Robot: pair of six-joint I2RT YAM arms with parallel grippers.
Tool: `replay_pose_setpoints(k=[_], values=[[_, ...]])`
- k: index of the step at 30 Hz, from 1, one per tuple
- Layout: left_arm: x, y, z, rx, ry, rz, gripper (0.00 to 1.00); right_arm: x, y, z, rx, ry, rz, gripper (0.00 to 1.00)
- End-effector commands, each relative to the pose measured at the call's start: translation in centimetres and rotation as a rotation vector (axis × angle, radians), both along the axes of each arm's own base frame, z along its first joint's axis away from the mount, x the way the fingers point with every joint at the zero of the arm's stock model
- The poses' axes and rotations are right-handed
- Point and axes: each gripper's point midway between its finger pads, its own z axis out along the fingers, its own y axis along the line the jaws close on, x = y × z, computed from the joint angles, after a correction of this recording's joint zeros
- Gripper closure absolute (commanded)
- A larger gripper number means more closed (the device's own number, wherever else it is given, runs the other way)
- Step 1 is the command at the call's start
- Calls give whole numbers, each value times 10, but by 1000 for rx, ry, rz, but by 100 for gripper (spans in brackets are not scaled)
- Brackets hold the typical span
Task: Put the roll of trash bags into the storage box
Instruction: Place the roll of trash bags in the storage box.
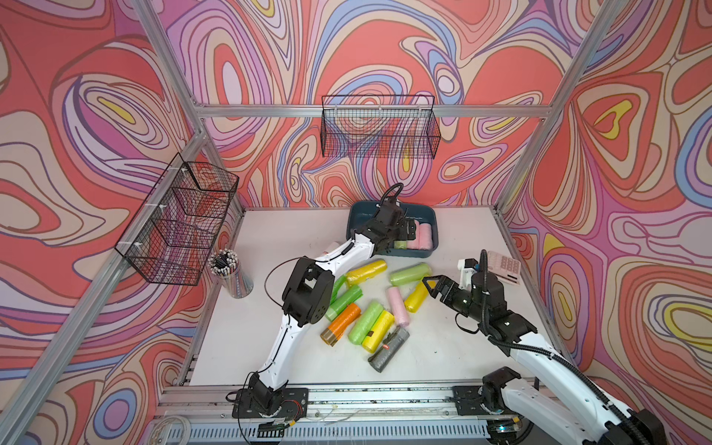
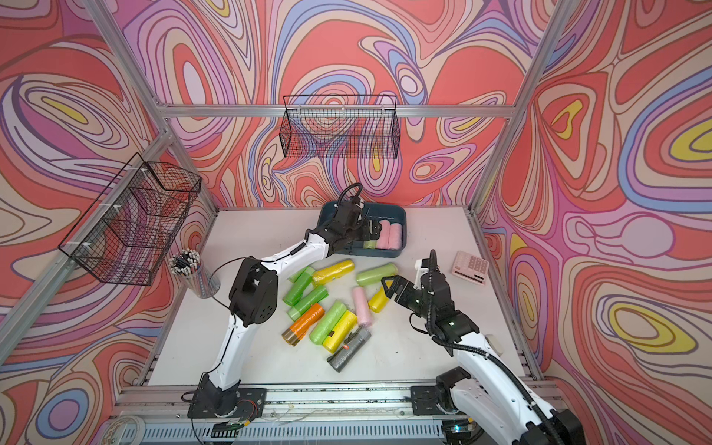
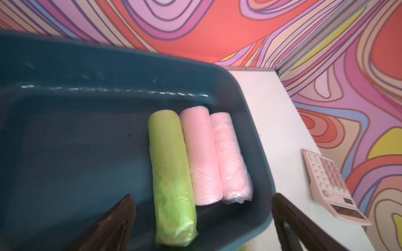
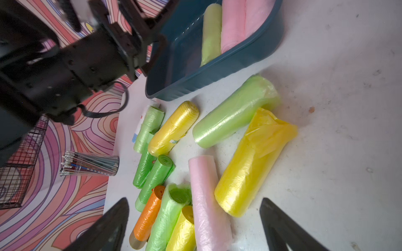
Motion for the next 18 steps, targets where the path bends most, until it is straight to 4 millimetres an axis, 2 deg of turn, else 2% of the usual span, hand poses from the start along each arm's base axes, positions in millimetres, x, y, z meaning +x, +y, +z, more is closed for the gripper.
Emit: replay_pose_setpoints(k=[1,9,18], values=[[-6,9,42,-44,-87,3,0,4,-5,2,-20,19,-28,4],[-43,39,61,-85,-95,15,0,7,-9,2,-53,50,-53,5],[-103,88,78,-89,-119,51,0,12,-7,-12,-88,118,-38,8]])
